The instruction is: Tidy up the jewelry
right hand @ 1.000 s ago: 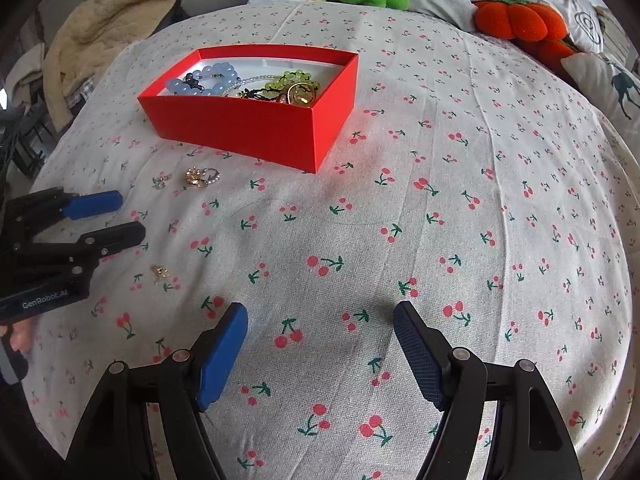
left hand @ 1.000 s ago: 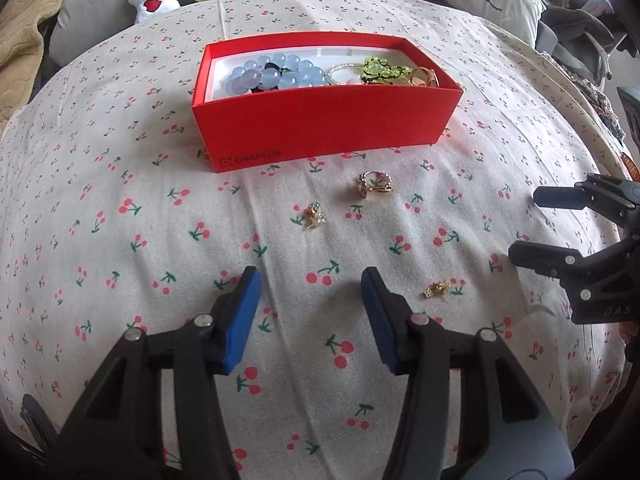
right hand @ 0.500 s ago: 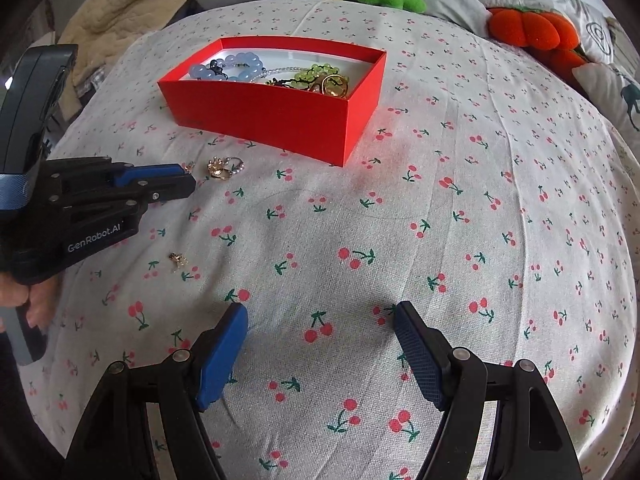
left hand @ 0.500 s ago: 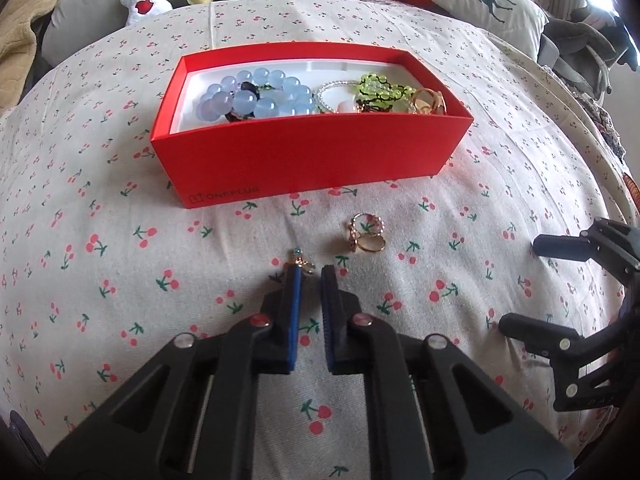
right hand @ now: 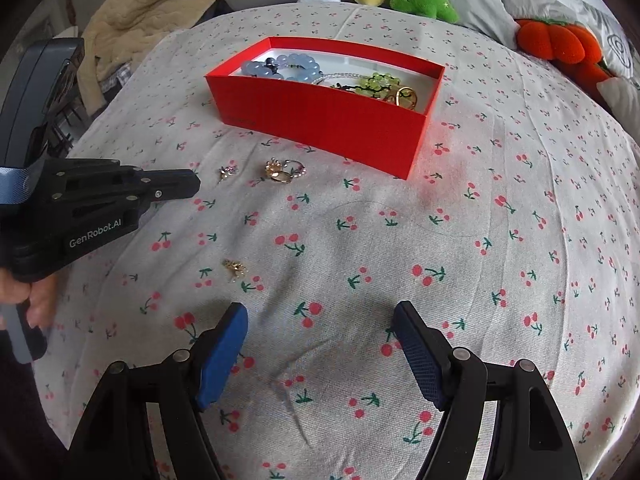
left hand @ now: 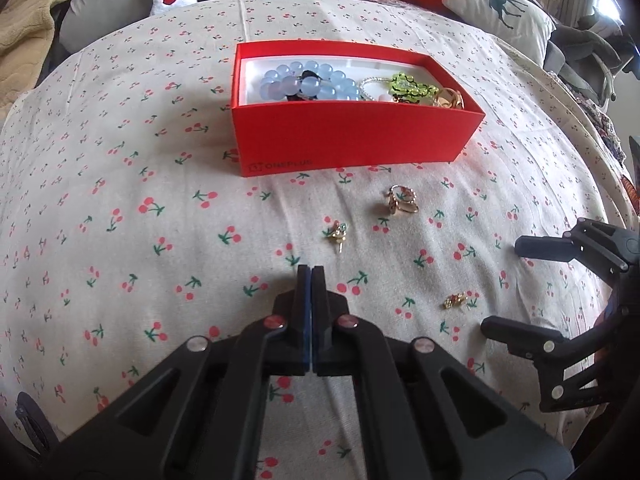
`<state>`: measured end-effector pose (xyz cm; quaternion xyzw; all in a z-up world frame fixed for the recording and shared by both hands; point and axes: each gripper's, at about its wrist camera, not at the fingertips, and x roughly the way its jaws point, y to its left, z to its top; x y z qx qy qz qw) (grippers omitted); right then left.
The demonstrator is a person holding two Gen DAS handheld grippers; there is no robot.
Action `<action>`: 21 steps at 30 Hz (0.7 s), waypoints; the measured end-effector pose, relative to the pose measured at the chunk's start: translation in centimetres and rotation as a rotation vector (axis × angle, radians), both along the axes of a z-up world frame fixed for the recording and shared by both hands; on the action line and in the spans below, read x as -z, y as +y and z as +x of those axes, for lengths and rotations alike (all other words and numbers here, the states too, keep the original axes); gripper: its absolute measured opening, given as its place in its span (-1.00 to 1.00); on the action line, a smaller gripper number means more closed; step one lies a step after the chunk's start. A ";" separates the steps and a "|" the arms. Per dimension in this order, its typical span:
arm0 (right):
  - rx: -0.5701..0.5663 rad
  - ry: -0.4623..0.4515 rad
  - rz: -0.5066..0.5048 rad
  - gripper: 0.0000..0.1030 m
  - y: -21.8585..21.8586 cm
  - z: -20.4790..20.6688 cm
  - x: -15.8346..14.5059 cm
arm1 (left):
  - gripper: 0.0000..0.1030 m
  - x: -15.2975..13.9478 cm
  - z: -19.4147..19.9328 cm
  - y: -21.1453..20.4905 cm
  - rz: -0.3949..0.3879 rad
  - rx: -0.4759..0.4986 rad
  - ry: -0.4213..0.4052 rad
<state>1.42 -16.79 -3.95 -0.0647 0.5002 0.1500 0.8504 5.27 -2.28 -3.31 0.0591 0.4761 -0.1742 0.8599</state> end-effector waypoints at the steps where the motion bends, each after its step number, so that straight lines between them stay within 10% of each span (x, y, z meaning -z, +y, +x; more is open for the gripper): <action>1: -0.009 0.000 -0.001 0.49 0.5 0.0 0.1 | -0.99 0.0 -0.1 0.4 0.000 -0.004 0.003; 6: -0.038 -0.025 -0.010 0.26 2.2 0.3 0.3 | -0.99 -0.1 -0.7 1.7 -0.024 -0.006 0.011; 15: -0.106 -0.040 -0.003 -0.82 3.7 0.7 0.4 | -0.78 -0.2 -1.1 0.9 -0.029 0.038 0.019; 21: -0.081 -0.057 0.004 -0.84 2.5 0.6 -0.2 | -0.44 0.0 -0.7 -0.4 -0.035 0.057 0.016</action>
